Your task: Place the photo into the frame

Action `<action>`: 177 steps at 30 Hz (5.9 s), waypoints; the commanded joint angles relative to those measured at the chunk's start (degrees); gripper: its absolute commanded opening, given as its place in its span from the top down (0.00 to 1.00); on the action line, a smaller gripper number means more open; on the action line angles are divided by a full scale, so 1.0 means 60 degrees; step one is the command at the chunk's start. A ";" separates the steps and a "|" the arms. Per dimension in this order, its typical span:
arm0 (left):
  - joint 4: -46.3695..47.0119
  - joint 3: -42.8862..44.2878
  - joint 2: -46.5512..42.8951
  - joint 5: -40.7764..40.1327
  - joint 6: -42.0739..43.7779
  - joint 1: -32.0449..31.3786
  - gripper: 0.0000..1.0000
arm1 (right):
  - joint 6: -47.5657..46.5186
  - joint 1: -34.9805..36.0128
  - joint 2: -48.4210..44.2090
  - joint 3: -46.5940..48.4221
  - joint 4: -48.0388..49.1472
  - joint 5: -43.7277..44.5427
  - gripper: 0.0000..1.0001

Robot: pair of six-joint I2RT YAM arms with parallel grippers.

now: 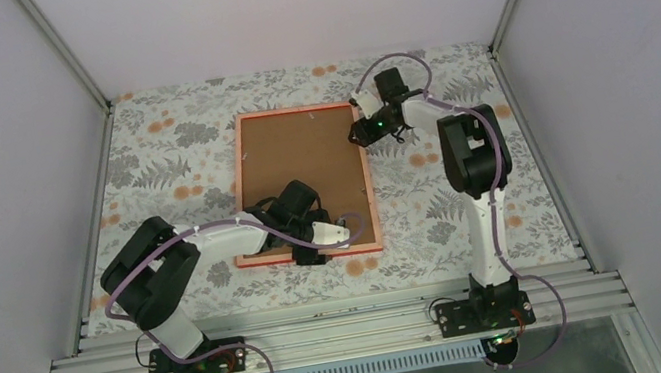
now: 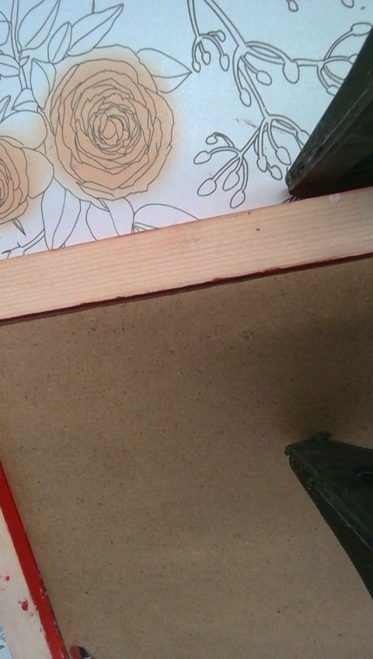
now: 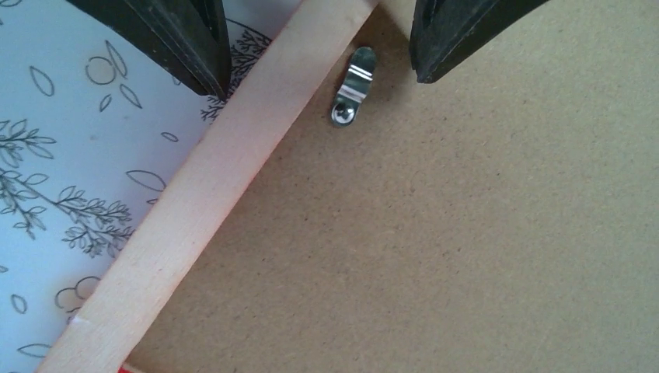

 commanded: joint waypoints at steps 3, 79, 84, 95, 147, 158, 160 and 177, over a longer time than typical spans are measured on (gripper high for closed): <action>-0.0350 0.0288 -0.0881 0.0147 -0.0183 0.0417 0.22 | -0.0144 0.0035 -0.0567 0.0045 -0.1151 -0.0055 0.41; -0.2068 -0.0234 -0.1583 -0.1771 -0.3418 0.1663 0.24 | -0.6439 0.4829 -0.7982 -1.0751 0.1783 0.0902 0.90; -0.2259 -0.0081 -0.1618 -0.1829 -0.3555 0.1954 0.26 | -0.6378 0.4829 -0.8039 -1.0758 0.1731 0.0899 0.96; -0.1919 0.0273 -0.1855 -0.0686 -0.3934 0.1126 0.26 | -0.6125 0.4829 -0.7913 -1.0607 0.1789 0.0866 0.96; -0.1943 -0.0330 -0.0822 -0.1750 -0.2904 0.0684 0.29 | -0.6056 0.4830 -0.8237 -1.0761 0.1519 0.0841 0.96; -0.2218 -0.0568 -0.1450 -0.2421 -0.1841 0.1269 0.30 | -0.6331 0.4830 -0.8382 -1.0933 0.1467 0.0800 0.96; -0.2194 -0.0465 -0.1519 -0.2396 -0.1810 0.1313 0.30 | -0.6304 0.4829 -0.8353 -1.0908 0.1460 0.0778 0.96; -0.1882 0.0436 -0.3040 0.0065 -0.2616 0.3113 0.00 | -0.4610 0.4727 -0.9199 -0.8654 0.0026 -0.0378 0.31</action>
